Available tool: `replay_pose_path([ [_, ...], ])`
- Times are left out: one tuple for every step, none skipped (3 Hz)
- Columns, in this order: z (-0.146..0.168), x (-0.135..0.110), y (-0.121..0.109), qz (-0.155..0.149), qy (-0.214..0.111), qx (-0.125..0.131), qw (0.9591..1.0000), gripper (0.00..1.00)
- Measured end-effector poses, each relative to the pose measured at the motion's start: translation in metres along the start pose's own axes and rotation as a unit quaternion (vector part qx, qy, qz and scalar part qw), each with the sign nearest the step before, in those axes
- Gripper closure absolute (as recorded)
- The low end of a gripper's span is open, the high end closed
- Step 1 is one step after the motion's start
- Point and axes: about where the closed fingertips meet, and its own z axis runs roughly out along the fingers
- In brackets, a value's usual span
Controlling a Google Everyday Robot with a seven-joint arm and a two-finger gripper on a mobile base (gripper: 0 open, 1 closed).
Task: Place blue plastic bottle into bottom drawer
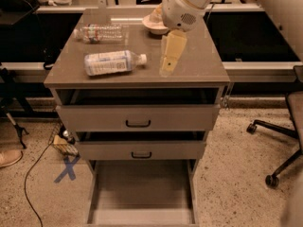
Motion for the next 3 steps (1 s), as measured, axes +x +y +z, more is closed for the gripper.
replay_pose_path([
  [0.034,-0.033,-0.015,-0.023,-0.002,-0.035,0.9991,0.0],
  [0.068,-0.052,-0.029,-0.012,0.011,-0.06,0.998,0.0],
  [0.102,-0.054,-0.049,0.036,0.033,-0.066,0.9967,0.0],
])
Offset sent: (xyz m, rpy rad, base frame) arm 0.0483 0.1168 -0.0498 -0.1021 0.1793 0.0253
